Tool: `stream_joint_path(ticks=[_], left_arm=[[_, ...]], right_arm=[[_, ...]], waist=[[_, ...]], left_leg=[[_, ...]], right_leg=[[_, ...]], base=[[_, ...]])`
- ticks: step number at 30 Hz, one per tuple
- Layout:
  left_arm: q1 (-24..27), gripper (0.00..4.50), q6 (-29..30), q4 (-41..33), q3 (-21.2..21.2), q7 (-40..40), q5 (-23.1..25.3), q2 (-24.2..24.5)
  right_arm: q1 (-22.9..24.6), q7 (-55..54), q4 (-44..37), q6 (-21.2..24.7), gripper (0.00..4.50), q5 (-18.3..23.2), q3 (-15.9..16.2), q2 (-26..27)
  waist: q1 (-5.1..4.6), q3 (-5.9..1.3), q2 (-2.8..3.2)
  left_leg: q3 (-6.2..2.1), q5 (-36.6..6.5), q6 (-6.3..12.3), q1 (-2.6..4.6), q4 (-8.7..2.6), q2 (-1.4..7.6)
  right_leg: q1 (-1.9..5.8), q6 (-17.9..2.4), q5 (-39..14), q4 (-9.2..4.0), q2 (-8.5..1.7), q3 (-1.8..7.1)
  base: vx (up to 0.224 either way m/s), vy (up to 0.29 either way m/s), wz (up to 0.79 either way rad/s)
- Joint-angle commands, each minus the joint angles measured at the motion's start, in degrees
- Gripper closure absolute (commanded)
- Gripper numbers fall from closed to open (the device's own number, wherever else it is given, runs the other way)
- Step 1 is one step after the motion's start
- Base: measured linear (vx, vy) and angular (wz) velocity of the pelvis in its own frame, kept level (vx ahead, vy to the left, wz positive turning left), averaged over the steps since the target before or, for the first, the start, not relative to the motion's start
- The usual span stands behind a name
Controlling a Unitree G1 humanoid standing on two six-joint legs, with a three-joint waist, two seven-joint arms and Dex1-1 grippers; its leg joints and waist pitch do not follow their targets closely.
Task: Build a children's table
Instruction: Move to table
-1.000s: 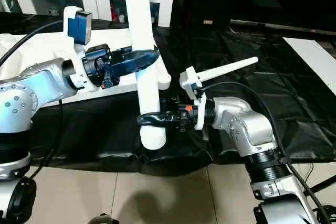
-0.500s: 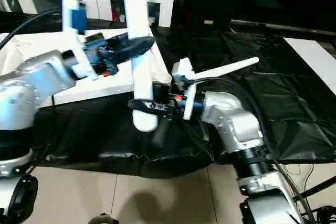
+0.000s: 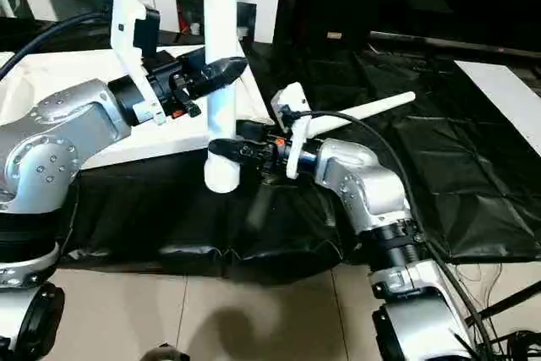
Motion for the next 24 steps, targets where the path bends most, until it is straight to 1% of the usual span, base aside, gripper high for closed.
stream_joint_path(ticks=[1,5,8,11,14,16,17,20,24], left_arm=[[0.39,2.73,-0.41,-2.47,-1.21,-0.69,-0.22,-0.35],[0.60,2.73,-0.62,-2.59,-1.98,-1.77,0.19,0.23],[0.48,2.73,-0.98,-2.45,-2.45,-2.49,0.76,0.48],[0.40,2.73,-1.16,-2.27,-2.57,-2.76,1.02,0.39],[0.38,2.73,-1.64,-2.06,-2.88,-3.05,1.33,0.42],[0.36,2.73,-1.80,-1.97,-2.93,-3.10,1.35,0.41],[0.34,2.73,-2.02,-1.86,-2.97,-3.28,1.43,0.36],[0.27,2.73,-2.44,-1.79,-3.11,-3.83,1.58,0.34],[0.33,2.73,-2.38,-2.15,-3.22,-4.26,1.47,0.29]], right_arm=[[-1.03,-0.45,1.09,-0.91,1.58,-1.36,-0.95,-0.31],[-1.45,0.83,1.74,-0.62,1.58,-1.32,-0.60,-0.39],[-1.58,3.90,1.13,0.15,1.58,-0.64,0.45,-1.23],[-1.56,5.21,0.53,0.84,1.58,-0.14,0.82,-1.55],[-1.64,6.62,0.27,1.59,1.58,0.04,1.25,-1.81],[-1.74,6.81,0.55,1.49,1.58,-0.24,1.44,-1.88],[-1.87,7.06,0.94,1.52,1.58,-0.69,1.67,-1.99],[-2.08,7.66,2.15,1.36,1.58,-2.13,2.53,-2.27],[-2.27,8.09,2.93,0.93,1.58,-2.51,2.57,-2.13]], waist=[[-0.35,-4.26,0.42],[-0.37,-4.24,0.37],[-0.26,-4.18,0.39],[-0.33,-4.16,0.34],[-0.35,-4.18,0.30],[-0.37,-4.21,0.26],[-0.39,-4.20,0.14],[-0.38,-4.19,0.20],[-0.31,-4.20,0.17]], left_leg=[[-0.64,-6.57,-2.07,1.39,-3.93,2.58],[-0.66,-6.50,-2.04,1.42,-3.95,2.59],[-0.61,-6.90,-1.80,1.48,-3.93,2.58],[-0.64,-6.85,-1.92,1.39,-3.96,2.57],[-0.66,-6.62,-1.59,1.38,-3.90,2.58],[-0.68,-6.34,-1.56,1.39,-3.90,2.62],[-0.64,-6.42,-1.62,1.42,-3.90,2.62],[-0.63,-6.13,-1.63,1.42,-3.88,2.59],[-0.62,-6.44,-1.79,1.46,-3.87,2.63]], right_leg=[[2.52,-9.92,-4.58,-3.45,-4.98,2.97],[2.50,-9.89,-4.29,-3.39,-4.92,2.98],[2.47,-9.83,-4.93,-3.52,-4.92,3.01],[2.53,-9.90,-4.99,-3.52,-4.94,3.00],[2.57,-9.93,-4.83,-3.52,-4.96,2.99],[2.52,-10.07,-4.56,-3.43,-4.93,2.96],[2.51,-10.15,-4.67,-3.47,-4.94,2.96],[2.51,-10.29,-4.81,-3.46,-4.97,2.96],[2.43,-10.25,-4.84,-3.45,-4.95,2.98]], base=[[0.000,0.000,0.00],[0.000,0.000,0.00],[0.000,0.000,0.00],[0.000,0.000,0.00],[0.000,0.000,0.00],[0.000,0.000,0.00],[0.000,0.000,0.00],[0.000,0.000,0.00],[0.000,0.000,0.00]])
